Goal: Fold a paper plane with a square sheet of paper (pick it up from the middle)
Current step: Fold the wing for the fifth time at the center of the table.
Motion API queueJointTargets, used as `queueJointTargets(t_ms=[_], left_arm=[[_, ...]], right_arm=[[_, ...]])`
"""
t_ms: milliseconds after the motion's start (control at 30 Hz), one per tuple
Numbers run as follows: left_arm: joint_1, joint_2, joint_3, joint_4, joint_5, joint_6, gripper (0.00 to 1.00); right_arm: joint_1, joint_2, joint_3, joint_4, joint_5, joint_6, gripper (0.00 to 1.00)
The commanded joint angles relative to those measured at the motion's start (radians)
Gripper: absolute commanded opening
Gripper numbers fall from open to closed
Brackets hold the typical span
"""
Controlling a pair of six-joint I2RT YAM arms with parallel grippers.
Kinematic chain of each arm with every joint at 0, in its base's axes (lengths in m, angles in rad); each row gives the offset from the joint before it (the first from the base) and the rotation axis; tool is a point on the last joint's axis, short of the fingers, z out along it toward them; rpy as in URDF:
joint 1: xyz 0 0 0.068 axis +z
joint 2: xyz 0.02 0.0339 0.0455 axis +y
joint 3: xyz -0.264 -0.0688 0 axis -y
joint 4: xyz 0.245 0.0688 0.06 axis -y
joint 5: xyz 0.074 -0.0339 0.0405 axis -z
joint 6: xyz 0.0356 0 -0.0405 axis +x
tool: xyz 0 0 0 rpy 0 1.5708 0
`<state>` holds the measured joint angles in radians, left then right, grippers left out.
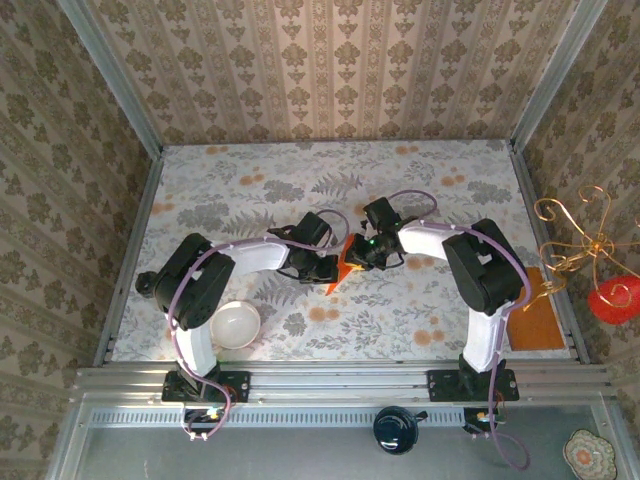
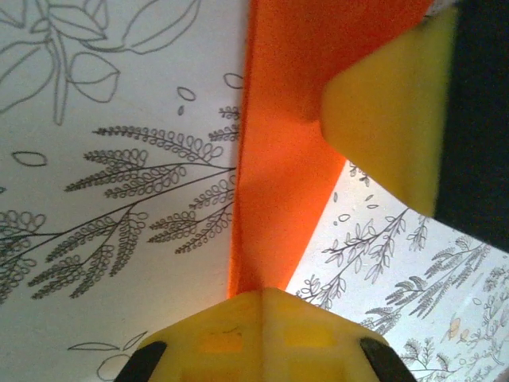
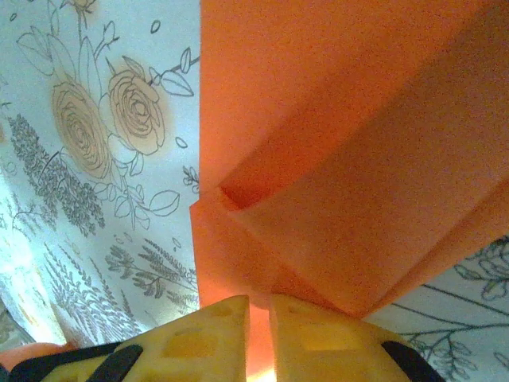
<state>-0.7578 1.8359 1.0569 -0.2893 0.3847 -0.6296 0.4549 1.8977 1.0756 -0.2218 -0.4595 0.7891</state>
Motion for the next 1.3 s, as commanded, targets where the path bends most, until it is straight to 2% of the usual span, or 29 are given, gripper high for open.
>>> queueJointTargets(t_ms=[0, 300, 833, 1267], left_arm=[[-0.004, 0.019, -0.018, -0.026, -0.024, -0.016, 0.00], [-0.006, 0.022, -0.023, -0.025, -0.021, -0.015, 0.00], [-0.006, 0.008, -0.026, -0.017, -0.013, -0.023, 0.00], [0.013, -0.024, -0.019, 0.100, 0.043, -0.053, 0.00]], right_arm=[[-0.007, -0.057, -0.017, 0.030, -0.034, 0.003, 0.18], [0.010, -0.103, -0.072, 0.061, -0.058, -0.016, 0.15], [0.045, 0.002, -0.023, 0.029, -0.042, -0.057, 0.10], [0.038, 0.032, -0.067, 0.071, 0.000, -0.085, 0.06]])
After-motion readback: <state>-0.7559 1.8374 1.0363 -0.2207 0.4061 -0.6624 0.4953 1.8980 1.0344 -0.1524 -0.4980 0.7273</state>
